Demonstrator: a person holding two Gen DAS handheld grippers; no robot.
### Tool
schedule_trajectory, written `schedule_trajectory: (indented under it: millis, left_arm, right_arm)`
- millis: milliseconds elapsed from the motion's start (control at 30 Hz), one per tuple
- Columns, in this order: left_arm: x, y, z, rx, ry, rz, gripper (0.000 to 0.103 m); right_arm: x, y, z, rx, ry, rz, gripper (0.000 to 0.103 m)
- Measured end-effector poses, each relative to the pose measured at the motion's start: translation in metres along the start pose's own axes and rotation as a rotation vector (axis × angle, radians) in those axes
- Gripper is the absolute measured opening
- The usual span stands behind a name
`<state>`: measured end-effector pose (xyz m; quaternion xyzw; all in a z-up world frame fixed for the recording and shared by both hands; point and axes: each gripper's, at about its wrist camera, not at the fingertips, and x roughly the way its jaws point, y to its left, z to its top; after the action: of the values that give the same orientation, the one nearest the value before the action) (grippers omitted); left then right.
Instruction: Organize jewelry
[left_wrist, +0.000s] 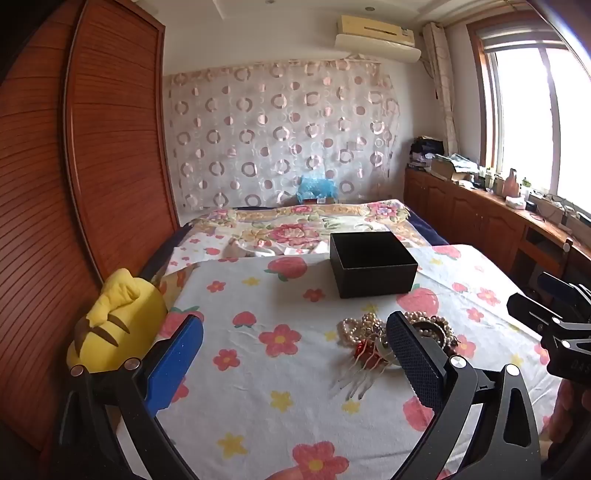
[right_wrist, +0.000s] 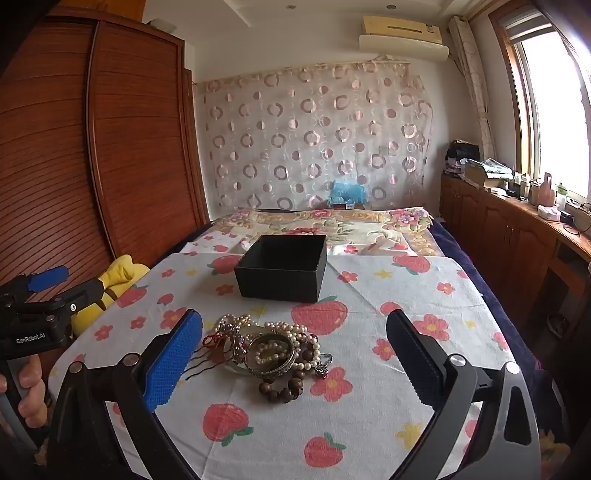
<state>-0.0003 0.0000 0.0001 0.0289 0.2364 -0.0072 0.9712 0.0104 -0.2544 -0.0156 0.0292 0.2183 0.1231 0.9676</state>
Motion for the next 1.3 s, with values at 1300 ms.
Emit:
schedule_trajectory:
  millis: [1300]
  left_arm:
    - [0.0000, 0.0002, 0.0000, -0.003, 0.000, -0.001, 0.096]
  right_arm:
    - [0.0000, -0.0010, -0.0006, 0.009, -0.003, 0.004, 0.101]
